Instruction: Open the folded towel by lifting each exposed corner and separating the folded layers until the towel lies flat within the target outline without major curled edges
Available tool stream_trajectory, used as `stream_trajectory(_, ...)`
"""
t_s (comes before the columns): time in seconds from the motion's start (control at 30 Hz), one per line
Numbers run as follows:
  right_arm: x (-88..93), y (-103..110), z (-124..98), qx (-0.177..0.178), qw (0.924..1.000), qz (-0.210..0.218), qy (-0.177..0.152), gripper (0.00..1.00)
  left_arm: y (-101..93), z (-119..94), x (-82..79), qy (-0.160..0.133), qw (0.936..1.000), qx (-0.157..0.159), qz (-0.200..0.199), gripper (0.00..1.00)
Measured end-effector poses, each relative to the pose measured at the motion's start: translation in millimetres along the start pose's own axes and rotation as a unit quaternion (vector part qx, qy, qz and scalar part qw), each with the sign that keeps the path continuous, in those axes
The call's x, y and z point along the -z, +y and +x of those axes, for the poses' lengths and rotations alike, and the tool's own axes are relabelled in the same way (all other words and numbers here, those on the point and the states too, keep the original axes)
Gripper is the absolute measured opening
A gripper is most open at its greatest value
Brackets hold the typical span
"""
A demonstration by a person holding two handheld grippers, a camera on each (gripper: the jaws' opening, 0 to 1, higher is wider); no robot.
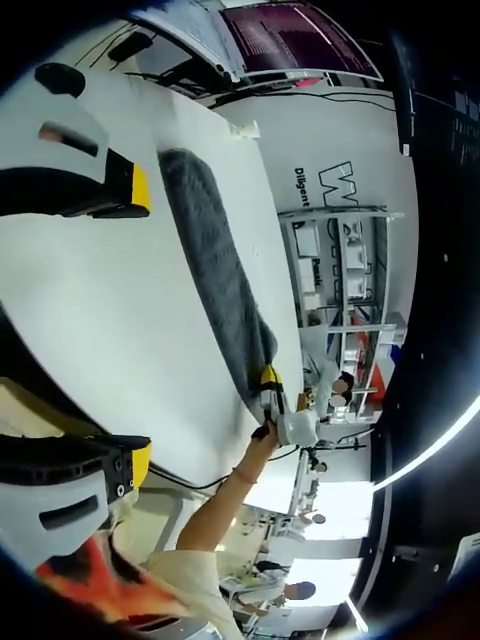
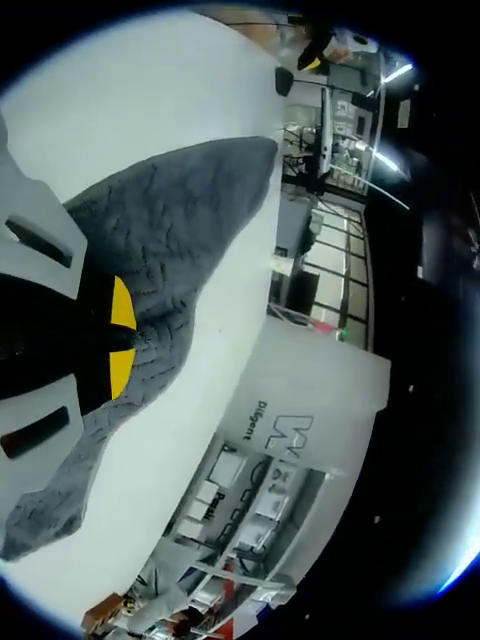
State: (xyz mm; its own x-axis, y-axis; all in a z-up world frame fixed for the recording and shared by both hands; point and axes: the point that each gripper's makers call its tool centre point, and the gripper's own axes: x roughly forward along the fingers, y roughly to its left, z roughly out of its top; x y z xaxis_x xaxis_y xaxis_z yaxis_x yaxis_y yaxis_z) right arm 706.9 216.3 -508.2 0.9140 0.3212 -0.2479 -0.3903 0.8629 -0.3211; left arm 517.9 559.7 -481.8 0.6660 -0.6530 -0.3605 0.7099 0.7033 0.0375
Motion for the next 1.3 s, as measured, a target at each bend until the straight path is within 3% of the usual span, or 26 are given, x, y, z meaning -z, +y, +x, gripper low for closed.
stream_trajectory(0.3,-10.6,7,-16,-0.019,0.9992,0.025,-0.025,0.0,-1.9,-2,-0.9,-0.003,1.0,0.0,0.001,0.88)
stream_trajectory(0.63,-12.8,26,-23,-0.065,0.9969,0.04,-0.022,0.0,-4.3,-3,0.0,-0.001,1.0,0.001,0.005,0.88)
stream_trajectory(0.93,1.0,49,-23,-0.113,0.9932,0.02,0.02,0.0,-6.3,-1,1.2,0.003,0.9999,0.004,0.009,0.88)
stream_trajectory(1.3,25.8,61,-18,-0.13,0.9889,0.006,0.071,0.0,-5.4,-1,1.6,0.005,0.9999,0.005,0.009,0.88)
